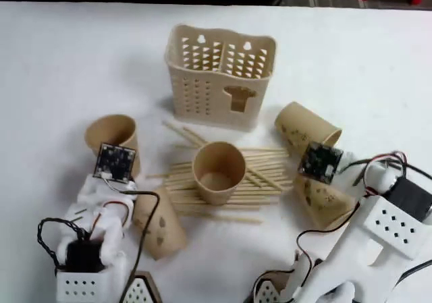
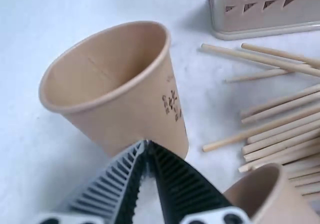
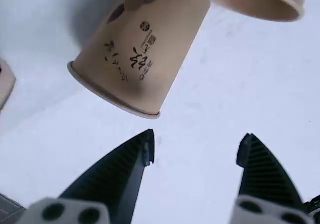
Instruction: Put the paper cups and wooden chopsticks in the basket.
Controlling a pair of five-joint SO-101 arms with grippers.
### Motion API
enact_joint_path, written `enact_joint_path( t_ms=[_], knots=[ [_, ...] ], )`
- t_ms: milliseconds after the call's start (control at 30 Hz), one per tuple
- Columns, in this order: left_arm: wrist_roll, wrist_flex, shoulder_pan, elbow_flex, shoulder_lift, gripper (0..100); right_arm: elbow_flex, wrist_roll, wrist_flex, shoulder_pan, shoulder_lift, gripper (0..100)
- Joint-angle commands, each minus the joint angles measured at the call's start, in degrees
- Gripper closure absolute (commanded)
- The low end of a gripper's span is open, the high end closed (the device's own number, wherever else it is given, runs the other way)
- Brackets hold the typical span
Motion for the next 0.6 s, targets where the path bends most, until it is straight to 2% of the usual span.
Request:
enact_joint_path(
  t_ms=[0, 433, 567],
  knots=[
    [-0.4, -1.3, -0.2, -0.4, -0.2, 97, 4.7, 4.7, -5.4, 2.7, -1.5, 73.4],
    [-0.4, -1.4, -0.2, -0.4, -0.2, 97, 19.3, 5.3, -18.9, 0.6, -1.5, 73.7],
    [-0.4, -1.4, -0.2, -0.4, -0.2, 97, 21.1, 3.8, -20.1, 0.2, -1.5, 73.7]
  ],
)
